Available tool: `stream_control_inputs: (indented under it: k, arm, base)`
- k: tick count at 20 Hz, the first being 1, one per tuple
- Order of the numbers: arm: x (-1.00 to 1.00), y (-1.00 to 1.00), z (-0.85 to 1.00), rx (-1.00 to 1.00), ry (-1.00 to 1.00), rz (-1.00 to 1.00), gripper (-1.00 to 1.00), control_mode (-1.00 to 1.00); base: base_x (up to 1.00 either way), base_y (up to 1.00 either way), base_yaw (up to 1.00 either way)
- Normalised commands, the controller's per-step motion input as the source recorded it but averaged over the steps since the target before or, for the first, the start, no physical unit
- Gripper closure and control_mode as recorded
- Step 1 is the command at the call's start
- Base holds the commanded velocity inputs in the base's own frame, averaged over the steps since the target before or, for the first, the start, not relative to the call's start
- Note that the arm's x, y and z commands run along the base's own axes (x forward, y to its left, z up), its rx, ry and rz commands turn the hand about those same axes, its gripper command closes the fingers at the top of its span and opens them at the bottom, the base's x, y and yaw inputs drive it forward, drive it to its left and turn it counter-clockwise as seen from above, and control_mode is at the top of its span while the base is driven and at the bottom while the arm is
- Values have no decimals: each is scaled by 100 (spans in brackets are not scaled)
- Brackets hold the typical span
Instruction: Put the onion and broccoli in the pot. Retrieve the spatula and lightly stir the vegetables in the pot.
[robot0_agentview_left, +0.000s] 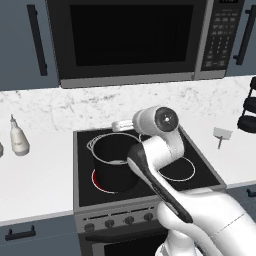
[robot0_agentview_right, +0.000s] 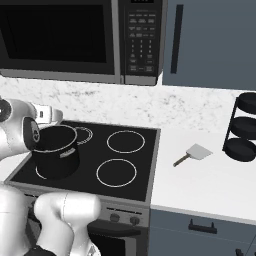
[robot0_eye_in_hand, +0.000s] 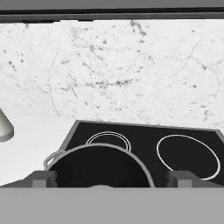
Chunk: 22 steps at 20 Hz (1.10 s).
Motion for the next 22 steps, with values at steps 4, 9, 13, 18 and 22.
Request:
stream_control_inputs:
  k: [4,9,13,18,22]
  arm:
    - [-63,-69,22,0,0,-1,-100,-100]
    - [-41,-83,15,1,6,-4,-100,-100]
    - [-26,-88,7,3,11,-6,-100,-100]
    - [-20,-76,0,1,9,-12,-100,-100]
    - [-2,-44,0,0,15,-28,-100,-100]
  base:
    - [0,0,0]
    - [0,0,0]
    - [0,0,0]
    - [0,0,0]
    - [0,0,0]
